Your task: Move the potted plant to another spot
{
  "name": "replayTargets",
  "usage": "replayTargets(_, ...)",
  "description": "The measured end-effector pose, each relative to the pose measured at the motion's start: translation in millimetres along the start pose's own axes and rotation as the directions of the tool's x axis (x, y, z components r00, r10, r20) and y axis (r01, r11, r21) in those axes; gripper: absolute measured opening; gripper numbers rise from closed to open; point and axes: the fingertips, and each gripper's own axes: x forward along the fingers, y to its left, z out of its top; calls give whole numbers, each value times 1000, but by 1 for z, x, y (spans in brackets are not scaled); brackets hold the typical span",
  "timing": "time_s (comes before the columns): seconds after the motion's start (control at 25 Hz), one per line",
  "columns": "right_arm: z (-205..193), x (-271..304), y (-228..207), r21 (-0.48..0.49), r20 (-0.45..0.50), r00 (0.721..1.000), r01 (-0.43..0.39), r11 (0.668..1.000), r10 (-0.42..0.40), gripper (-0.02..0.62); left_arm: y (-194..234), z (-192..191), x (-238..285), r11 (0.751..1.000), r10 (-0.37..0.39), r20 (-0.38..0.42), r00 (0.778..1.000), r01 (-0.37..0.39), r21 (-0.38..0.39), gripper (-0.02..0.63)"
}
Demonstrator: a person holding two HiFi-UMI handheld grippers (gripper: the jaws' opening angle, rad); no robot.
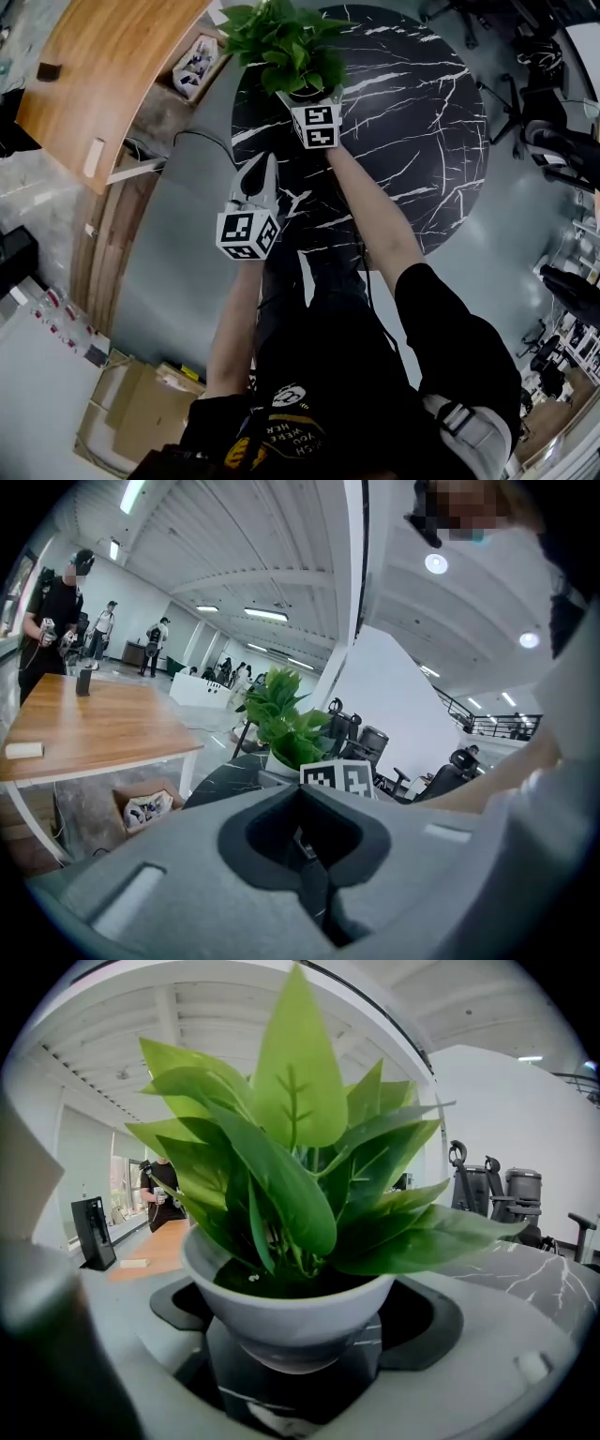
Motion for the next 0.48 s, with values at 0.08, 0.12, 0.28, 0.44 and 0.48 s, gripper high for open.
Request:
replayTargets(0.08,6,10,-22,4,1,1000,11,1000,-11,520,-1,-4,7,1000,0,-17,1000,0,-3,3)
replayTargets(0.12,9,15,-33,3,1,1000,11,1000,-11,520,-3,-5,11,1000,-2,-22,1000,2,0,3)
replayTargets(0.28,15,29,-91,13,-11,999,40,999,-40,520,-14,-4,26,1000,-18,-35,999,19,22,3)
replayTargets(0.44,19,30,-174,55,-44,988,153,987,-151,520,-29,-3,41,999,-36,-40,999,37,34,3)
replayTargets(0.48,18,24,-195,68,-51,982,186,980,-183,520,-32,-5,43,999,-38,-45,998,39,32,3)
